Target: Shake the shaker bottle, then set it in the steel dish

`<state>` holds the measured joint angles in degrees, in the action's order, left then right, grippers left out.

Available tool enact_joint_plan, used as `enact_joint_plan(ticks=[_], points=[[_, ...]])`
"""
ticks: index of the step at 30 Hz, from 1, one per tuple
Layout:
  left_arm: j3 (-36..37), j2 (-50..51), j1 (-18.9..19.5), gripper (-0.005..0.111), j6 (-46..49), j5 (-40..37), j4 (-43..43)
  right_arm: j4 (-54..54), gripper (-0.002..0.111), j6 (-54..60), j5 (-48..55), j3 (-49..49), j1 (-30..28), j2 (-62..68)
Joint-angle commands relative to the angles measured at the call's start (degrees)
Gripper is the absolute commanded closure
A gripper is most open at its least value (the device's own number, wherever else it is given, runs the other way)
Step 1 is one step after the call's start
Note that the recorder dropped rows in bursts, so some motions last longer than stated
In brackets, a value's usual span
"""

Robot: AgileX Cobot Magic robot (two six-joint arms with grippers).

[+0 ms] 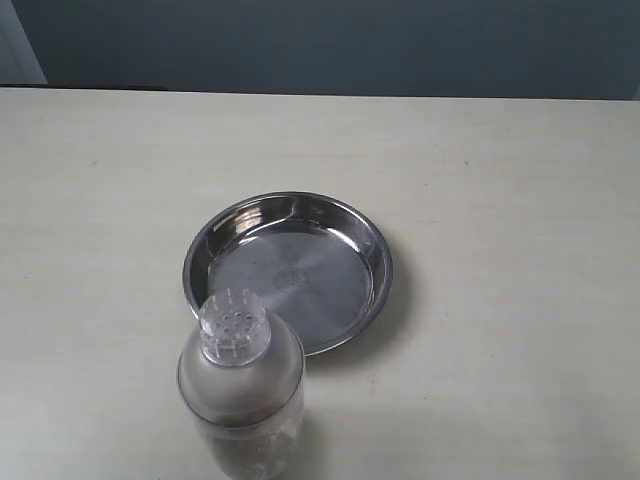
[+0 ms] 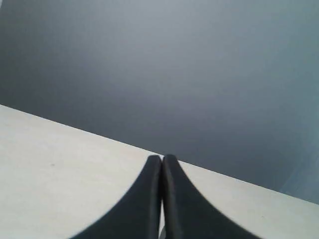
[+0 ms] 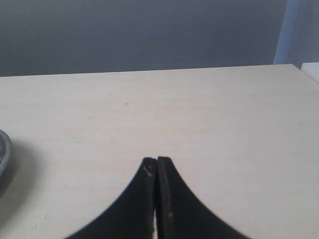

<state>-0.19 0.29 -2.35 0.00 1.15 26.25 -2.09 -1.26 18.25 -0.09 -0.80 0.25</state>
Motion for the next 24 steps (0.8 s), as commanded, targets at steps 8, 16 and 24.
enact_joint_plan(ticks=[8,16,24], points=[[-17.46,5.36,-4.23,0.106,9.26,-4.33,5.62,0.00,0.109,0.11,-0.67,0.09,0.21,-0.25],[-36.82,33.09,-11.46,0.106,20.47,-7.12,5.30,0.00,0.109,0.11,-0.67,0.09,0.21,-0.25],[-36.81,34.33,-20.05,0.105,29.02,-6.88,5.54,0.00,0.109,0.11,-0.67,0.09,0.21,-0.25]])
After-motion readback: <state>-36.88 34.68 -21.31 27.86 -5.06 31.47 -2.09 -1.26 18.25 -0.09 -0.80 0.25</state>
